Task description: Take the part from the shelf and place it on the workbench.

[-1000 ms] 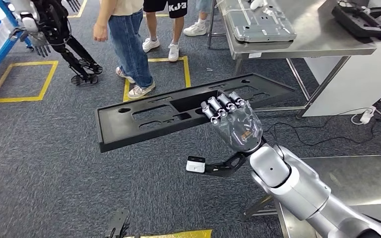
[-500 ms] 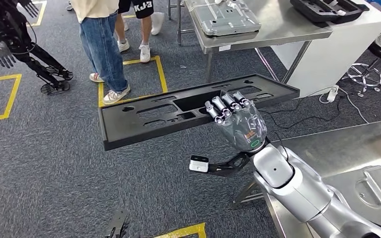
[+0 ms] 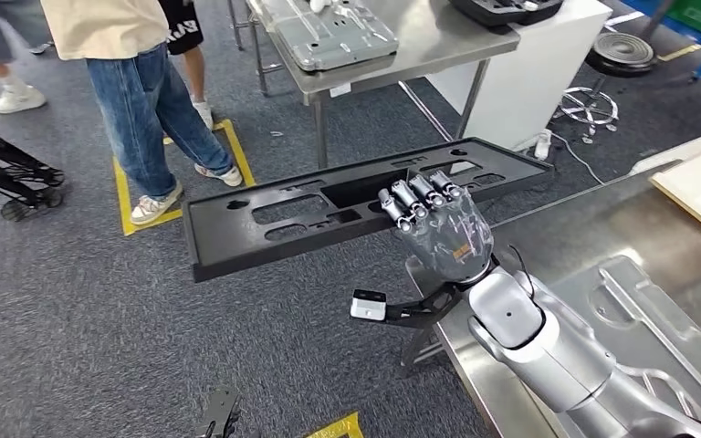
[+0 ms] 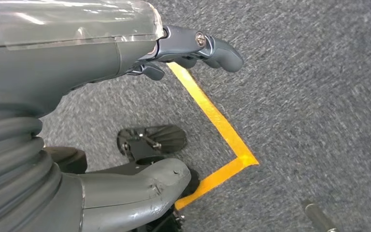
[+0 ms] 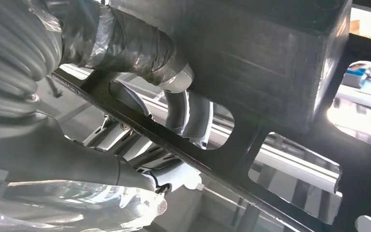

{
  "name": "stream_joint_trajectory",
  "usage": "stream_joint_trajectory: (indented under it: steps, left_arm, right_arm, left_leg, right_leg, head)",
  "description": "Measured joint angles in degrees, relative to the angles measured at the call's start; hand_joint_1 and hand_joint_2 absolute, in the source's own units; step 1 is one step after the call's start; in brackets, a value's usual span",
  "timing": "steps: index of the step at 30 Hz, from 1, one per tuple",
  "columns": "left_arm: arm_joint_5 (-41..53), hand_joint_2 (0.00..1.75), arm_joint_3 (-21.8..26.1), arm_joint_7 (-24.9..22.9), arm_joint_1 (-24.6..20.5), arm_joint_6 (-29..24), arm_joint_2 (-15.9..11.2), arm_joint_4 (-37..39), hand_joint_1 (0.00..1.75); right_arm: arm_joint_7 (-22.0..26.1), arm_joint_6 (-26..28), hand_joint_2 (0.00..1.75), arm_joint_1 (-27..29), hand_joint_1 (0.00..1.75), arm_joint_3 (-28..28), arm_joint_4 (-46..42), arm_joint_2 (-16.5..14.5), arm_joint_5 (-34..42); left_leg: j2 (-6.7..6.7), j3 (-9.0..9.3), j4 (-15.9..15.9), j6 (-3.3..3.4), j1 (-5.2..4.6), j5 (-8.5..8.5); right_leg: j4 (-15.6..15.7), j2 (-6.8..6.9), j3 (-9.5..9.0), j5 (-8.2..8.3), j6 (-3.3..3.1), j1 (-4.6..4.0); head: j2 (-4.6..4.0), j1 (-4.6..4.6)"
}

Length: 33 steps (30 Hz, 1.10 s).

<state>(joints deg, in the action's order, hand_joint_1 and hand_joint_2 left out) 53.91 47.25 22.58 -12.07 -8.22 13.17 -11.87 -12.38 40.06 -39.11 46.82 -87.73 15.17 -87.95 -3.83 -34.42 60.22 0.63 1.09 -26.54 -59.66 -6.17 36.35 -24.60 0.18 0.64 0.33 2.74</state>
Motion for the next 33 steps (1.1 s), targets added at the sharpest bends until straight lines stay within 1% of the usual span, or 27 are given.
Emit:
stream_joint_trajectory:
  steps: [2, 3, 4, 5, 7, 8, 9, 10, 11, 13, 14, 15, 16, 18, 19, 20, 22, 23, 24, 25, 26, 27, 29, 30, 31, 32, 33]
  left_arm:
    - [0.0, 1.75, 0.0, 0.3, 0.0, -0.2, 0.1, 0.0, 0.0]
    - [0.0, 1.75, 0.0, 0.4, -0.1, -0.3, 0.2, 0.0, 0.0]
    - [0.0, 1.75, 0.0, 0.6, -0.2, -0.4, 0.3, 0.0, 0.0]
    - [0.0, 1.75, 0.0, 0.7, -0.3, -0.5, 0.4, 0.0, 0.0]
    - [0.0, 1.75, 0.0, 0.7, -0.2, -0.6, 0.5, 0.0, 0.0]
    - [-0.1, 1.75, 0.0, 0.7, -0.1, -0.7, 0.5, 0.0, 0.0]
    - [-0.1, 1.75, 0.0, 0.7, -0.1, -0.7, 0.5, 0.0, 0.0]
    - [-0.1, 1.75, 0.0, 0.8, 0.0, -0.7, 0.5, 0.0, 0.0]
    - [-0.1, 1.75, 0.0, 0.8, 0.0, -0.7, 0.5, 0.0, 0.0]
    - [-0.1, 1.75, 0.0, 0.9, -0.1, -0.7, 0.6, 0.0, 0.0]
    - [-0.1, 1.75, 0.0, 0.9, -0.2, -0.7, 0.6, 0.0, 0.0]
    - [-0.1, 1.75, 0.0, 0.9, -0.2, -0.7, 0.7, 0.0, 0.0]
    - [-0.1, 1.75, 0.0, 0.9, -0.2, -0.6, 0.7, 0.0, 0.0]
    - [-0.1, 1.75, 0.0, 0.9, -0.3, -0.5, 0.7, 0.0, 0.0]
    - [-0.1, 1.75, 0.0, 1.0, -0.3, -0.4, 0.7, 0.0, 0.0]
    - [-0.1, 1.75, 0.0, 1.0, -0.3, -0.4, 0.8, 0.0, 0.0]
    - [-0.1, 1.75, 0.0, 1.0, -0.3, -0.3, 0.7, 0.0, 0.0]
    - [-0.1, 1.75, 0.0, 1.0, -0.2, -0.3, 0.7, 0.0, 0.0]
    - [-0.2, 1.75, 0.0, 1.0, -0.1, -0.3, 0.7, 0.0, 0.0]
    - [-0.2, 1.75, 0.0, 1.0, 0.0, -0.3, 0.7, 0.0, 0.0]
    - [-0.2, 1.75, 0.0, 1.0, 0.0, -0.3, 0.7, 0.0, 0.0]
    - [-0.2, 1.75, 0.0, 1.0, 0.0, -0.3, 0.7, 0.0, 0.0]
    - [-0.2, 1.75, 0.0, 1.0, -0.1, -0.3, 0.7, 0.0, 0.0]
    - [-0.2, 1.75, 0.0, 1.0, -0.1, -0.3, 0.7, 0.0, 0.0]
    - [-0.1, 1.75, 0.0, 1.0, -0.1, -0.3, 0.7, 0.0, 0.0]
    - [-0.1, 1.75, 0.0, 1.0, -0.1, -0.3, 0.7, 0.0, 0.0]
    - [-0.1, 1.75, -0.1, 1.0, -0.1, -0.3, 0.7, 0.0, 0.0]
  right_arm:
    - [0.7, 0.0, 1.75, 0.3, 1.75, -0.6, -0.2, 0.1, 0.0]
    - [1.2, 0.0, 1.75, 0.5, 1.75, -1.0, -0.3, 0.3, 0.0]
    - [1.7, 0.0, 1.75, 0.6, 1.75, -1.5, -0.5, 0.5, 0.0]
    - [2.3, 0.0, 1.75, 0.8, 1.75, -2.1, -0.7, 0.6, 0.0]
    - [3.1, 0.0, 1.75, 1.0, 1.75, -3.1, -1.1, 0.7, 0.0]
    - [3.5, 0.0, 1.75, 1.2, 1.75, -3.6, -1.2, 0.7, 0.0]
    - [3.9, 0.0, 1.75, 1.6, 1.75, -4.0, -1.3, 0.7, 0.0]
    - [4.5, 0.0, 1.75, 1.9, 1.75, -4.5, -1.4, 0.7, 0.0]
    - [5.2, 0.0, 1.75, 2.3, 1.75, -5.2, -1.5, 0.7, 0.0]
    - [6.6, 0.0, 1.75, 2.6, 1.75, -6.7, -2.0, 0.7, 0.0]
    - [7.1, 0.0, 1.75, 2.7, 1.75, -7.5, -2.2, 0.7, 0.0]
    - [7.6, 0.0, 1.75, 2.8, 1.75, -8.2, -2.5, 0.7, 0.0]
    - [7.9, 0.0, 1.75, 2.9, 1.75, -8.8, -2.6, 0.7, 0.0]
    - [8.7, 0.0, 1.75, 3.2, 1.75, -9.7, -3.0, 0.7, 0.0]
    - [9.2, 0.0, 1.75, 3.5, 1.75, -10.1, -3.1, 0.7, 0.0]
    - [9.6, 0.0, 1.75, 3.7, 1.75, -10.6, -3.3, 0.6, 0.0]
    - [10.3, 0.0, 1.75, 3.9, 1.75, -11.3, -3.5, 0.4, 0.0]
    - [10.5, 0.0, 1.75, 4.1, 1.75, -11.5, -3.5, 0.3, 0.0]
    - [10.8, 0.0, 1.75, 4.4, 1.75, -11.6, -3.5, 0.2, 0.0]
    - [11.2, 0.0, 1.75, 4.8, 1.75, -11.7, -3.6, 0.2, 0.0]
    - [11.6, 0.0, 1.75, 5.1, 1.75, -12.0, -3.6, 0.2, 0.0]
    - [12.0, 0.0, 1.75, 5.3, 1.75, -12.3, -3.6, 0.1, 0.0]
    - [12.7, 0.0, 1.75, 5.6, 1.75, -13.2, -3.7, -0.1, 0.0]
    - [13.0, 0.0, 1.75, 5.7, 1.75, -13.6, -3.8, -0.2, 0.0]
    - [13.3, 0.0, 1.75, 5.9, 1.75, -14.0, -3.9, -0.3, 0.0]
    - [13.7, 0.0, 1.75, 6.1, 1.75, -14.4, -4.0, -0.3, 0.0]
    - [14.0, 0.0, 1.75, 6.4, 1.75, -14.8, -4.0, -0.4, 0.0]
  left_leg:
    - [0.76, 0.03, -0.3, 0.59, -0.19, 0.18]
    - [1.38, 0.09, -0.6, 1.02, -0.18, 0.44]
    - [2.03, 0.16, -1.0, 1.47, -0.1, 0.71]
    - [2.73, 0.22, -1.4, 1.85, -0.01, 0.96]
    - [4.05, 0.23, -1.6, 2.18, -0.15, 1.09]
    - [4.76, 0.2, -1.6, 2.22, -0.24, 1.05]
    - [5.47, 0.2, -1.6, 2.23, -0.29, 1.0]
    - [6.18, 0.2, -1.6, 2.21, -0.3, 0.94]
    - [6.83, 0.25, -1.6, 2.15, -0.31, 0.86]
    - [7.94, 0.47, -1.6, 1.89, -0.5, 0.64]
    - [8.43, 0.6, -1.5, 1.71, -0.66, 0.52]
    - [8.89, 0.72, -1.5, 1.48, -0.81, 0.4]
    - [9.41, 0.85, -1.6, 1.23, -0.92, 0.3]
    - [10.11, 1.15, -1.5, 0.63, -0.91, -0.08]
    - [9.37, 1.02, -0.9, 0.32, -0.82, -0.71]
    - [8.09, 0.37, 0.8, 0.05, -0.7, -1.86]
    - [5.16, -2.68, 7.5, -0.32, -0.48, -5.28]
    - [4.56, -4.57, 11.3, -0.45, -0.45, -6.68]
    - [4.32, -5.98, 13.9, -0.56, -0.45, -7.2]
    - [4.23, -6.52, 14.5, -0.59, -0.44, -6.59]
    - [4.07, -6.01, 12.9, -0.55, -0.41, -4.92]
    - [3.53, -4.64, 9.5, -0.44, -0.36, -2.65]
    - [1.1, -1.68, 2.5, -0.16, -0.13, 0.29]
    - [0.17, -0.83, 0.6, -0.04, -0.08, 0.77]
    - [-0.25, -0.48, -0.2, 0.11, -0.11, 0.63]
    - [0.22, -0.34, -0.4, 0.29, -0.18, 0.69]
    - [0.81, -0.24, -0.6, 0.63, -0.2, 0.86]
  right_leg:
    - [0.2, -1.1, 0.43, 0.38, 0.79, 0.15]
    - [0.1, -0.93, 0.62, 0.28, 1.1, 0.13]
    - [-0.7, 0.06, 1.06, -0.35, 1.36, 0.07]
    - [-2.6, 1.57, 1.97, -1.62, 1.6, -0.03]
    - [-9.3, 4.75, 5.02, -5.3, 1.99, 0.02]
    - [-12.8, 5.44, 6.6, -6.67, 2.18, 0.11]
    - [-14.7, 5.76, 7.48, -7.09, 2.3, 0.2]
    - [-14.6, 5.98, 7.37, -6.49, 2.35, 0.24]
    - [-12.2, 6.3, 6.04, -4.92, 2.32, 0.24]
    - [-4.1, 8.53, 1.6, -1.5, 1.87, -0.15]
    - [-0.9, 9.5, -0.02, -0.5, 1.49, -0.45]
    - [0.7, 10.18, -0.82, -0.17, 1.1, -0.74]
    - [1.1, 10.04, -0.85, -0.3, 0.75, -0.97]
    - [1.4, 8.69, -0.91, -0.09, 0.14, -0.79]
    - [1.6, 8.03, -1.06, 0.07, -0.19, -0.59]
    - [1.9, 7.44, -1.22, 0.25, -0.54, -0.38]
    - [2.0, 6.13, -1.34, 0.39, -1.02, -0.19]
    - [2.0, 5.41, -1.34, 0.39, -1.14, -0.22]
    - [1.9, 4.58, -1.34, 0.37, -1.17, -0.24]
    - [1.8, 3.76, -1.34, 0.32, -1.16, -0.25]
    - [1.6, 2.96, -1.35, 0.22, -1.1, -0.24]
    - [1.3, 2.19, -1.33, 0.07, -0.98, -0.19]
    - [0.5, 0.76, -1.02, -0.33, -0.49, -0.17]
    - [0.3, 0.14, -0.77, -0.42, -0.15, -0.09]
    - [0.2, -0.47, -0.52, -0.4, 0.23, -0.01]
    - [0.2, -1.05, -0.33, -0.29, 0.61, 0.12]
    - [0.3, -1.07, -0.22, -0.27, 0.93, 0.25]
  head:
    - [0.0, -0.02]
    - [0.0, 0.0]
    - [0.0, 0.06]
    - [0.0, 0.12]
    - [0.0, 0.22]
    - [0.0, 0.21]
    - [0.0, 0.22]
    - [0.0, 0.22]
    - [0.0, 0.22]
    - [0.0, 0.22]
    - [0.0, 0.21]
    - [0.0, 0.19]
    - [0.0, 0.19]
    - [0.0, 0.19]
    - [0.0, 0.19]
    - [0.0, 0.16]
    - [0.0, 0.13]
    - [0.0, 0.11]
    - [0.0, 0.11]
    - [0.0, 0.11]
    - [0.0, 0.11]
    - [0.0, 0.11]
    - [0.0, 0.14]
    - [0.0, 0.14]
    - [0.0, 0.13]
    - [0.0, 0.13]
    - [0.0, 0.12]
